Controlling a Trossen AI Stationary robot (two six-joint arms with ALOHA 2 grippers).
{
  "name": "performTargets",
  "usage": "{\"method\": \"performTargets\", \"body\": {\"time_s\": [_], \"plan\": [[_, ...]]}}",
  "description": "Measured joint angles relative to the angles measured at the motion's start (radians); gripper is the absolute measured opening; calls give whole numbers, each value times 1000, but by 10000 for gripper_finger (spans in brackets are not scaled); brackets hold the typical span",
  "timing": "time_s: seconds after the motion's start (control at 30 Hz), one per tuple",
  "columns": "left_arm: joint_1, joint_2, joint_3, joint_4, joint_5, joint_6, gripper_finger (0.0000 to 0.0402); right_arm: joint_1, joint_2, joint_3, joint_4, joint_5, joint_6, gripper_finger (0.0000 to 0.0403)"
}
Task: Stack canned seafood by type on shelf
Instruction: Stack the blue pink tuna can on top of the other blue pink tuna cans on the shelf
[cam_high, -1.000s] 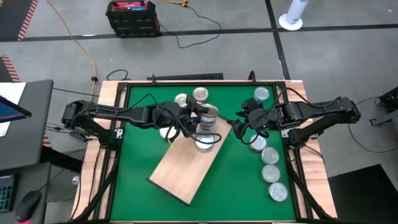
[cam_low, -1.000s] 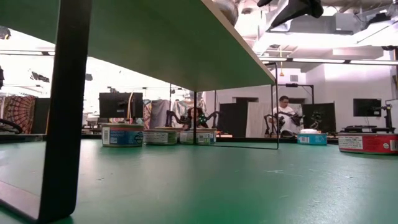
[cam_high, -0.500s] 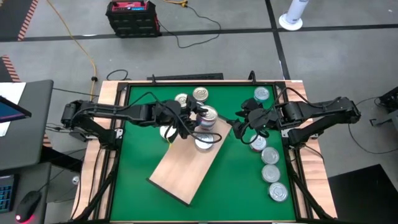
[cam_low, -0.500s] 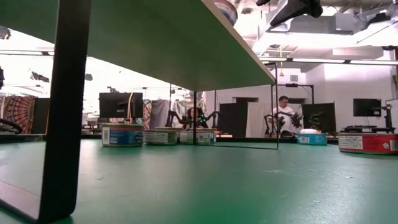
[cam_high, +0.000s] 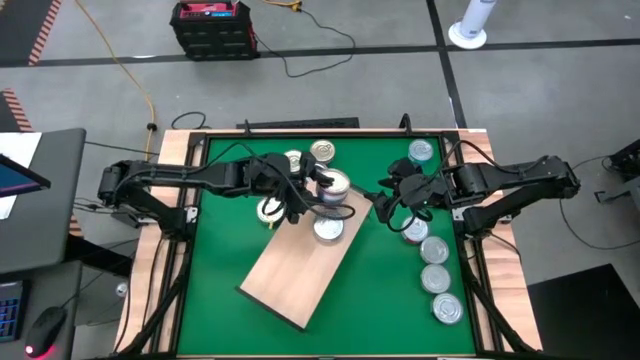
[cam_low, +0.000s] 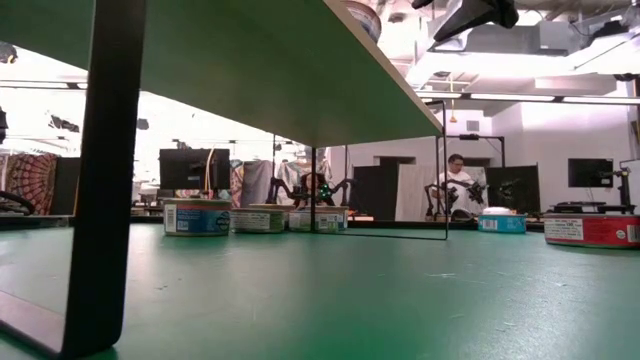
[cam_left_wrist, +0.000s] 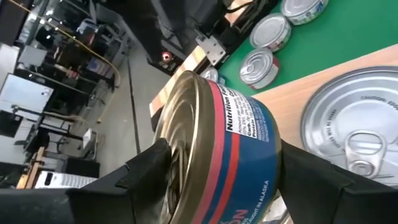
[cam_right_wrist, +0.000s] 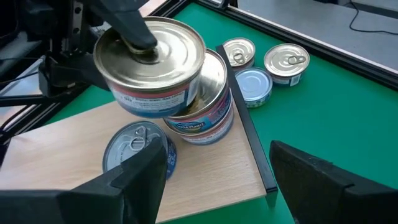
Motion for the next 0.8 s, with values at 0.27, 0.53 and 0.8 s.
{"method": "performTargets", "body": {"time_s": [0.27, 0.53, 0.8], "plan": [[57, 0, 11, -12, 75, -26, 261, 0, 0, 0, 2, 0, 0, 305], [51, -1, 19, -14, 129, -71, 261, 0, 0, 0, 2, 0, 7, 305], [20, -49, 44, 41, 131, -234, 261, 0, -11, 0, -15, -8, 17, 305]]}}
